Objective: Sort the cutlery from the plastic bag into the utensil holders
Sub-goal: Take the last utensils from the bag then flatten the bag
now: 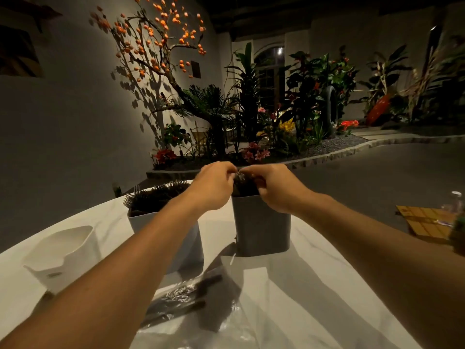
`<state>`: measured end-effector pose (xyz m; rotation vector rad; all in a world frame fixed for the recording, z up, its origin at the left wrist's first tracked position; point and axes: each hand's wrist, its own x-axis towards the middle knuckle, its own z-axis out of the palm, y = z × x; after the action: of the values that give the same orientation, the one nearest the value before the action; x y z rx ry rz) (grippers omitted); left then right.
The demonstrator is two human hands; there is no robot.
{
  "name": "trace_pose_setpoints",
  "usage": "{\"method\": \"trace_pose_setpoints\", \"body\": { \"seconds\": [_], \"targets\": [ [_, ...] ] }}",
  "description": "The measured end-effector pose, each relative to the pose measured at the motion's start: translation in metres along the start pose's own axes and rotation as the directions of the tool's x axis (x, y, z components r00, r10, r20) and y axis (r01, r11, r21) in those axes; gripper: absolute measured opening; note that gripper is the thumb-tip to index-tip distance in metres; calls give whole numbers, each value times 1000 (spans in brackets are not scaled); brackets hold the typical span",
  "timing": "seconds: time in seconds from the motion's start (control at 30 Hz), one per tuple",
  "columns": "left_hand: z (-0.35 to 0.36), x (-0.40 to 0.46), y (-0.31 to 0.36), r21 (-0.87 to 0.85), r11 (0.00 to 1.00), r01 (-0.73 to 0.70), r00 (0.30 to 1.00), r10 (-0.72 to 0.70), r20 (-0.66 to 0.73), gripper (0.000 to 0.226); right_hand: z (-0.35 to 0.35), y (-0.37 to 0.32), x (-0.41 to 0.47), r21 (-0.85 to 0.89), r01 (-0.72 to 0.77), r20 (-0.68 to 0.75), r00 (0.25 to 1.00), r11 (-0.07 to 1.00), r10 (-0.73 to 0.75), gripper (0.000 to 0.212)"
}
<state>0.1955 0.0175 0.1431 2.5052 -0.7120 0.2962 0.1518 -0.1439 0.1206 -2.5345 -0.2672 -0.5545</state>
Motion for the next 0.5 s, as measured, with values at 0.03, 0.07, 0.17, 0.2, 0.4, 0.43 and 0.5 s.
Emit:
{"method": "trace_pose_setpoints", "body": {
  "seconds": [0.03,0.07,0.17,0.2,0.4,0.43,0.5],
  "targets": [
    [0,-1,-2,-14,1000,-3,1000,2,-25,29,-1,-1,1,3,8,-24,1000,1000,-8,49],
    [-2,-2,-1,-22,1000,-11,999,10,-47,29,-3,-3,2,-4,22,-59,998,1000,-22,50],
    [-11,-9,2,-11,1000,-1,997,0,-74,31,-15,-12,-2,-12,33,-165,986,999,-35,48],
    [-15,-14,4,-6,1000,4,997,-4,-74,31,-19,-16,-6,0,38,-190,981,999,-37,45],
    [-49,-69,15,0,1000,9,994,-9,-108,29,-29,-63,-40,105,88,-205,977,991,-65,17],
    [-55,-82,16,-2,1000,10,994,-10,-113,28,-29,-73,-48,116,96,-199,977,989,-72,16],
    [-67,-110,19,-9,1000,28,992,-29,-119,25,-27,-94,-64,134,121,-168,981,984,-98,19]
  ]
}}
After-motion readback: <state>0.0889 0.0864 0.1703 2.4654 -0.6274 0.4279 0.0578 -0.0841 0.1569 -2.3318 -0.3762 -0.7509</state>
